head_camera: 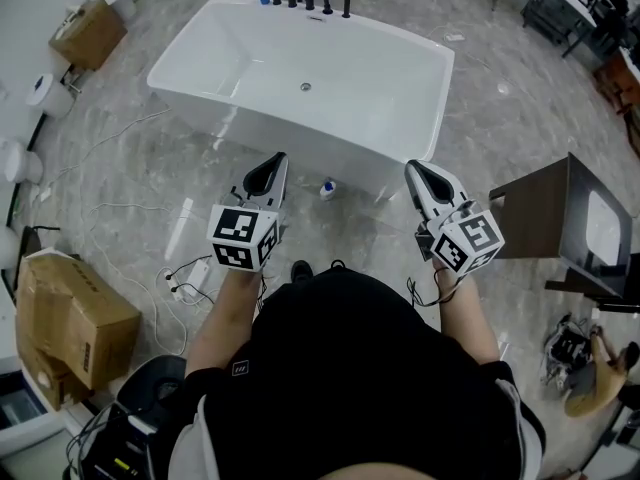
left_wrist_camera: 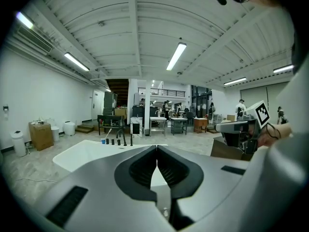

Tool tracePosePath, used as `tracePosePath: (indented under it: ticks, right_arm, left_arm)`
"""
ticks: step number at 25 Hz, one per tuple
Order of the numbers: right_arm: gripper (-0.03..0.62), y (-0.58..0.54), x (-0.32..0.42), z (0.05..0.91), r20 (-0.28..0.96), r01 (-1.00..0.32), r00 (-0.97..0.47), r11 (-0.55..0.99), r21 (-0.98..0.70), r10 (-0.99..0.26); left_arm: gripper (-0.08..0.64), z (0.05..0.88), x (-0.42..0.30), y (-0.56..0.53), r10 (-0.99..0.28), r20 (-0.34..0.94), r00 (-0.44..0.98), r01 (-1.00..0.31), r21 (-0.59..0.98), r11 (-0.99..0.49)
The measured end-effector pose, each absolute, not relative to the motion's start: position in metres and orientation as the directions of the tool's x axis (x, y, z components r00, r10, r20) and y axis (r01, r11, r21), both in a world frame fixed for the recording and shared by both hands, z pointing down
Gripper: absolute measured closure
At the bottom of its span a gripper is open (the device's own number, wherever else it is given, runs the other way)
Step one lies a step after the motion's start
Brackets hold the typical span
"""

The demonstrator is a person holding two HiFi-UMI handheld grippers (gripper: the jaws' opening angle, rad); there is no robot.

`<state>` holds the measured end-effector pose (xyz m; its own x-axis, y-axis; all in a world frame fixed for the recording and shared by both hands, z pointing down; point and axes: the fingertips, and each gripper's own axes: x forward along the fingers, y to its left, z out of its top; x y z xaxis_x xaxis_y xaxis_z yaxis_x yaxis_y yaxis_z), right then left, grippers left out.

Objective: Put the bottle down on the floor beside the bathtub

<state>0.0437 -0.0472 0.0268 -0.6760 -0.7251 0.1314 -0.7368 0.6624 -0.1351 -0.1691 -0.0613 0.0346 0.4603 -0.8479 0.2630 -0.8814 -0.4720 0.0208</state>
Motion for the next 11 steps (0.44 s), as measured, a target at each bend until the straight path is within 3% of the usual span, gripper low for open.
tracePosePath:
  ticks: [11]
  right_arm:
    - [0.565,-0.0387,0.0405,0.0286,0.138,-0.747,-0.664,0.644,-0.163,-0.735]
  left_arm:
    - [0.545,0.0388,-0.1783,-0.0525,-0.855,0.275,0.44,-0.893,0.037,-0.449]
